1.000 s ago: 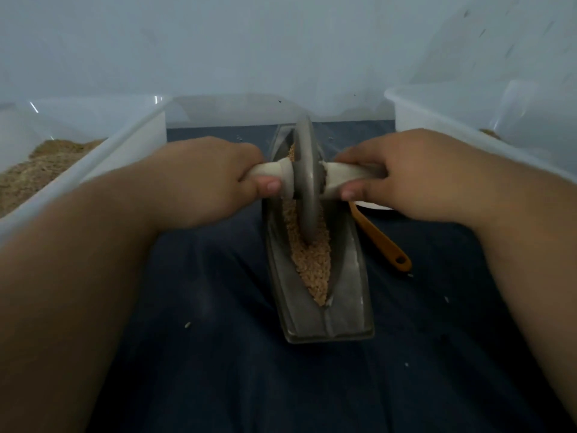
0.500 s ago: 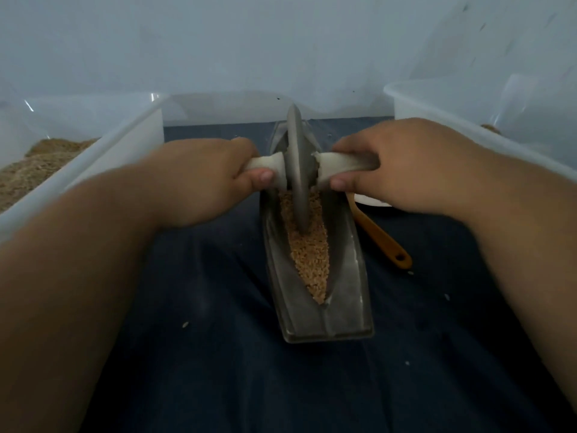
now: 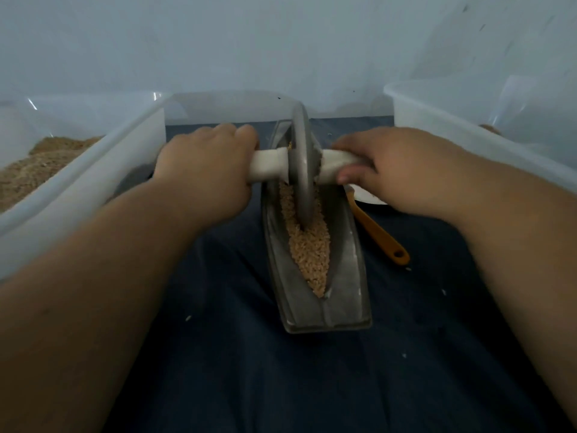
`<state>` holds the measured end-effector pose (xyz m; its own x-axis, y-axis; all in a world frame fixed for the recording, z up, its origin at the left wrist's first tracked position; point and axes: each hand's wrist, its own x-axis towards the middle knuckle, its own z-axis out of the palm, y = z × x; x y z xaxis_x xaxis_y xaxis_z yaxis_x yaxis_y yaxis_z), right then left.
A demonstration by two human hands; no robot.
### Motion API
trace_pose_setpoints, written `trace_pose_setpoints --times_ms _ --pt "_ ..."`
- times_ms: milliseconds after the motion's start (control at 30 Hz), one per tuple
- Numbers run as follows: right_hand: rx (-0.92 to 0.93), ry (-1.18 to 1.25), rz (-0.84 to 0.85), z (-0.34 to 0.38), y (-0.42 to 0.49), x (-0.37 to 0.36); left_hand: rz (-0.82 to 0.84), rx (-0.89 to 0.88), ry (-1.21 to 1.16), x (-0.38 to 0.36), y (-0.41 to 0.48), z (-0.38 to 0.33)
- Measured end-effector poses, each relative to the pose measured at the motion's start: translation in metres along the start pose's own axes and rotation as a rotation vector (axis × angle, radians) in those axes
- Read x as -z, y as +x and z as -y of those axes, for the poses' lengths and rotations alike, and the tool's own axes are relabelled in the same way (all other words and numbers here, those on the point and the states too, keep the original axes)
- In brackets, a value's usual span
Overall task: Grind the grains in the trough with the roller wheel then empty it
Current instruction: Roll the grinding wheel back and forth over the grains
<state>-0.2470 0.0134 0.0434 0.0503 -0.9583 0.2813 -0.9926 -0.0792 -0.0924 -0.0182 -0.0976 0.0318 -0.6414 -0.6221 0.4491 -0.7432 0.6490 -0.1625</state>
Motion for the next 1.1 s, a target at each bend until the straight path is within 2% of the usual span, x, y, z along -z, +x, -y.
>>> trace_pose_setpoints --times_ms 67,167,333,400,500,567,700,767,833,900,1000,1100 --pt "0.017 -0.169 -0.123 0.001 0.008 -0.011 -0.002 0.107 0.010 -0.008 0.007 -0.004" --pt "0.020 -0.232 -0.130 0.004 0.013 -0.010 0.033 0.155 0.031 -0.013 0.012 -0.001" --pt "-0.022 -0.015 0.119 0.007 -0.009 0.013 0.133 0.002 0.054 0.003 0.003 0.004" --pt "-0.005 -0.122 0.177 0.011 -0.020 0.020 0.213 -0.066 0.050 0.014 -0.004 0.006" --pt "0.061 -0.298 0.132 0.019 -0.030 0.021 0.325 -0.120 0.055 0.028 -0.013 0.006" --pt "0.039 -0.338 0.127 0.022 -0.028 0.019 0.356 -0.119 0.067 0.032 -0.016 0.005" --pt "-0.082 -0.294 0.125 0.016 -0.006 0.003 0.237 -0.051 0.090 0.022 -0.009 -0.002" --pt "-0.147 -0.314 0.002 0.009 0.007 -0.010 0.147 0.035 0.093 0.012 0.000 -0.006" --pt "-0.150 -0.371 -0.160 0.002 0.017 -0.022 0.062 0.103 0.082 0.001 0.008 -0.010" --pt "-0.144 -0.405 -0.246 -0.001 0.023 -0.029 -0.022 0.120 0.095 -0.008 0.014 -0.011" --pt "-0.148 -0.389 -0.276 -0.003 0.025 -0.032 -0.107 0.098 0.141 -0.013 0.017 -0.009" --pt "-0.109 -0.387 -0.212 -0.002 0.018 -0.025 -0.036 0.072 0.102 -0.011 0.014 -0.005"
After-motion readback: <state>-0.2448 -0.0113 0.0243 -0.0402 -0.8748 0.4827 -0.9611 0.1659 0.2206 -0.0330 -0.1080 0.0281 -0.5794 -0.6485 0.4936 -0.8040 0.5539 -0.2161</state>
